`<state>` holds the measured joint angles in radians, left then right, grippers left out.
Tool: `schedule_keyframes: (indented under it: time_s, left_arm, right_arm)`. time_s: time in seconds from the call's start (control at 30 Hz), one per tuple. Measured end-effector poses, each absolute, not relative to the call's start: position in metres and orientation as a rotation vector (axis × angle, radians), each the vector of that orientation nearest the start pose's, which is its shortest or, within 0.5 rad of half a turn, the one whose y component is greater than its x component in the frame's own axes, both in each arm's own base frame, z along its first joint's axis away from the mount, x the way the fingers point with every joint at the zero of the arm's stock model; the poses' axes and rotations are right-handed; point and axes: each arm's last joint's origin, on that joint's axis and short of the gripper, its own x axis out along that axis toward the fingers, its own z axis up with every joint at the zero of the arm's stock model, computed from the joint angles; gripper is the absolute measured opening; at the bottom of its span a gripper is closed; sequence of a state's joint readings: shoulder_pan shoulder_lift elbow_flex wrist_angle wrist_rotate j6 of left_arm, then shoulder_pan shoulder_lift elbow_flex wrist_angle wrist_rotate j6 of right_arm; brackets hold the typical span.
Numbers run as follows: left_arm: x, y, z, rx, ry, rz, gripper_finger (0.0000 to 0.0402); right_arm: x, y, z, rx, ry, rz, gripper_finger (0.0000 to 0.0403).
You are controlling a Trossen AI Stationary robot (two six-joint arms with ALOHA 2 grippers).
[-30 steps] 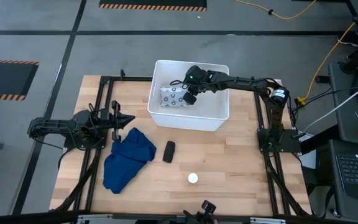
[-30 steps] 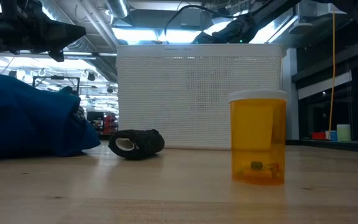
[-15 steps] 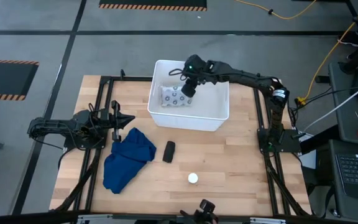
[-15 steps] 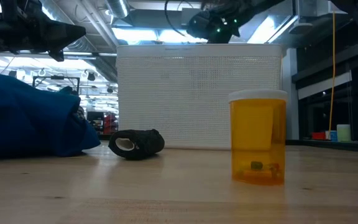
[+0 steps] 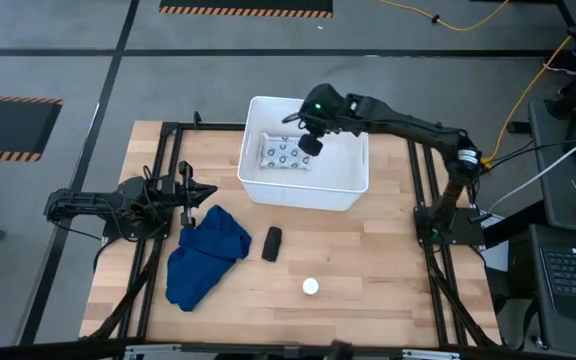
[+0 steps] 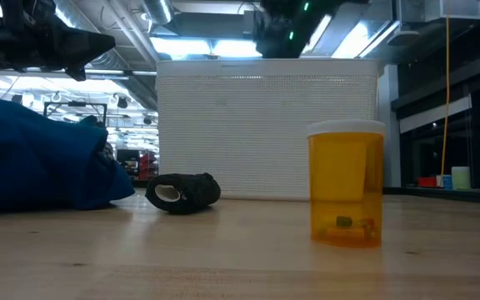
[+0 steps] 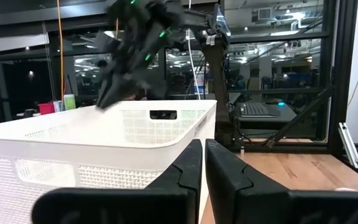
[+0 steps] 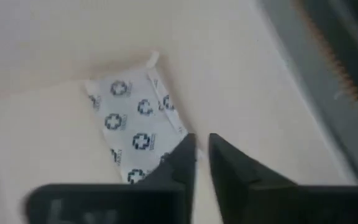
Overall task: Pick & place medical supplies in basket/bin
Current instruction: Put the blue cloth into the white bin
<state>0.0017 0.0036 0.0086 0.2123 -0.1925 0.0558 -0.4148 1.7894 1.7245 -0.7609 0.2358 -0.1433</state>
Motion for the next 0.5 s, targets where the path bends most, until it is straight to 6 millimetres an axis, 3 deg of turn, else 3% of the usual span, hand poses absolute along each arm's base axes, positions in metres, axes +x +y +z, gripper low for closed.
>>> schedule_keyframes:
  time_s: [0.17,0.23,0.4,0.5]
  left_arm:
    - [0.093,0.006,0.189,0.037,-0.146,0.194,0.0009]
    - [0.091,0.005,0.192,0.003,-0.074,0.187,0.0005]
    - [0.083,0.006,0.205,-0.046,0.016,0.194,0.0003]
    - [0.08,0.006,0.215,-0.055,0.011,0.192,0.0003]
  right_arm:
    - [0.343,-0.121,0.366,-0.14,0.783,-0.565,0.0012]
    - [0.338,-0.106,0.362,-0.148,0.743,-0.542,0.0008]
    - [0.324,-0.081,0.331,-0.17,0.59,-0.499,0.0006]
    - [0.303,-0.071,0.33,-0.177,0.49,-0.506,0.0006]
